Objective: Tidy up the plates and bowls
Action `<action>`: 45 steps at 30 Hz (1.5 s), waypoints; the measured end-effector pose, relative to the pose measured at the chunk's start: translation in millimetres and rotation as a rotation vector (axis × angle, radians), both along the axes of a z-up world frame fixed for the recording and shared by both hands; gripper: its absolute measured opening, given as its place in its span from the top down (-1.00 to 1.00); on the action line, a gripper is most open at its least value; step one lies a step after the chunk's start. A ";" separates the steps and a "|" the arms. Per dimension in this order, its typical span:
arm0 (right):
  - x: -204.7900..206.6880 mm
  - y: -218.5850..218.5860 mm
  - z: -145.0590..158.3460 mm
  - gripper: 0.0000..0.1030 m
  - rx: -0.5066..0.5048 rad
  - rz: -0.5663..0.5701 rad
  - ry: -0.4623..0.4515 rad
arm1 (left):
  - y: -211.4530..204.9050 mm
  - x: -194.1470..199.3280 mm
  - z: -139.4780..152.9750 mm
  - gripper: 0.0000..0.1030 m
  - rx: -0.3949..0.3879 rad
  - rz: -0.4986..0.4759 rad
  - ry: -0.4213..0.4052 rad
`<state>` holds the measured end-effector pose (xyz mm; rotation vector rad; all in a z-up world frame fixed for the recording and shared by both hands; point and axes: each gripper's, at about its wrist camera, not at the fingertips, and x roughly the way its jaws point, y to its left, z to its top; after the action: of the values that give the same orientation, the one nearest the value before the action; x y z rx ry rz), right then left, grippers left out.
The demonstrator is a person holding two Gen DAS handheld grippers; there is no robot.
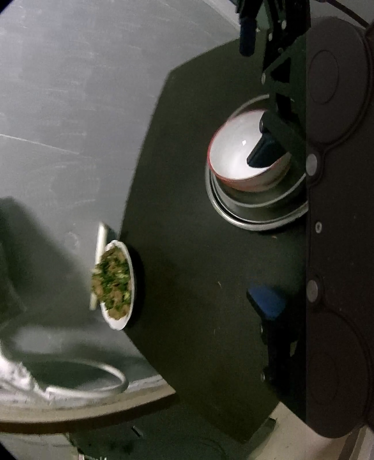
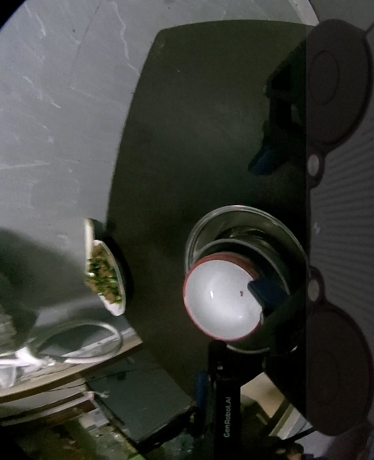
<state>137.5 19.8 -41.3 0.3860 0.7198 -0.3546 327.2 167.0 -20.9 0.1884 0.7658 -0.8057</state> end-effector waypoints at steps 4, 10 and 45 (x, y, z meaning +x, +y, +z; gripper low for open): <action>-25.2 3.8 7.1 -0.94 -0.020 -0.009 -0.076 | 11.2 -27.1 6.2 -0.98 -0.066 0.043 -0.045; -61.2 6.4 12.3 -0.99 -0.021 -0.007 -0.132 | 27.9 -73.3 9.2 -0.98 -0.116 0.085 -0.069; -171.3 35.3 -1.0 -1.00 -0.104 -0.003 -0.073 | 61.7 -180.1 0.2 -0.98 -0.061 0.170 -0.121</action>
<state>-33.8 55.1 -42.3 0.3000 0.6269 -0.3774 147.1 228.7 -20.6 0.1149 0.6330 -0.6494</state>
